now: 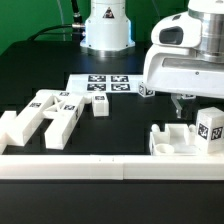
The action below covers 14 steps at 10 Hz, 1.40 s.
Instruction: Assemble chair
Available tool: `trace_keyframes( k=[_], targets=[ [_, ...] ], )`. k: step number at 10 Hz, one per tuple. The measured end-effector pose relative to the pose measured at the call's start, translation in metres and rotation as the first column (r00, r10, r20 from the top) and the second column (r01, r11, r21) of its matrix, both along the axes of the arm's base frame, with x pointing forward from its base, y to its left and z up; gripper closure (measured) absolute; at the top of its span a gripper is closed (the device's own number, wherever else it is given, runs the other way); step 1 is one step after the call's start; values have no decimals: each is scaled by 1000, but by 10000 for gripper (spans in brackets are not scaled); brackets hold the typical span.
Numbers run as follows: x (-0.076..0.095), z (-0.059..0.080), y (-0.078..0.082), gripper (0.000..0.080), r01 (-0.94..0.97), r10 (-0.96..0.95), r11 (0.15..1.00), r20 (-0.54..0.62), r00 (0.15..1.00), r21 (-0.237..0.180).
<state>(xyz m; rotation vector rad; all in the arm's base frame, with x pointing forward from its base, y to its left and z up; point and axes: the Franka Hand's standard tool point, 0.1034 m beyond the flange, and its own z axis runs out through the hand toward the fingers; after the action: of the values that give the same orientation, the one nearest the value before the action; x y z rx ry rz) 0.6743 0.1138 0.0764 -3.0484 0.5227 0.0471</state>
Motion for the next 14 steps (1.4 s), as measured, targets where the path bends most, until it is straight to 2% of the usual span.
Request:
trace_keyframes(
  k=[2, 3, 5, 7, 8, 9, 10, 11, 14],
  targets=[
    [-1, -1, 2, 151, -239, 239, 971, 9, 971, -9],
    [0, -1, 2, 151, -263, 263, 965, 11, 965, -9],
    [0, -1, 1, 151, -483, 483, 875, 13, 875, -28],
    [0, -1, -1, 151, -556, 556, 831, 15, 831, -27],
    [0, -1, -1, 264, -579, 580, 815, 15, 815, -27],
    [0, -1, -1, 264, -573, 574, 819, 15, 819, -27],
    [0, -1, -2, 447, -573, 574, 819, 14, 819, -27],
    [0, -2, -2, 510, -570, 570, 821, 14, 821, -27],
    [0, -2, -2, 510, -550, 551, 835, 14, 835, -27]
  ],
)
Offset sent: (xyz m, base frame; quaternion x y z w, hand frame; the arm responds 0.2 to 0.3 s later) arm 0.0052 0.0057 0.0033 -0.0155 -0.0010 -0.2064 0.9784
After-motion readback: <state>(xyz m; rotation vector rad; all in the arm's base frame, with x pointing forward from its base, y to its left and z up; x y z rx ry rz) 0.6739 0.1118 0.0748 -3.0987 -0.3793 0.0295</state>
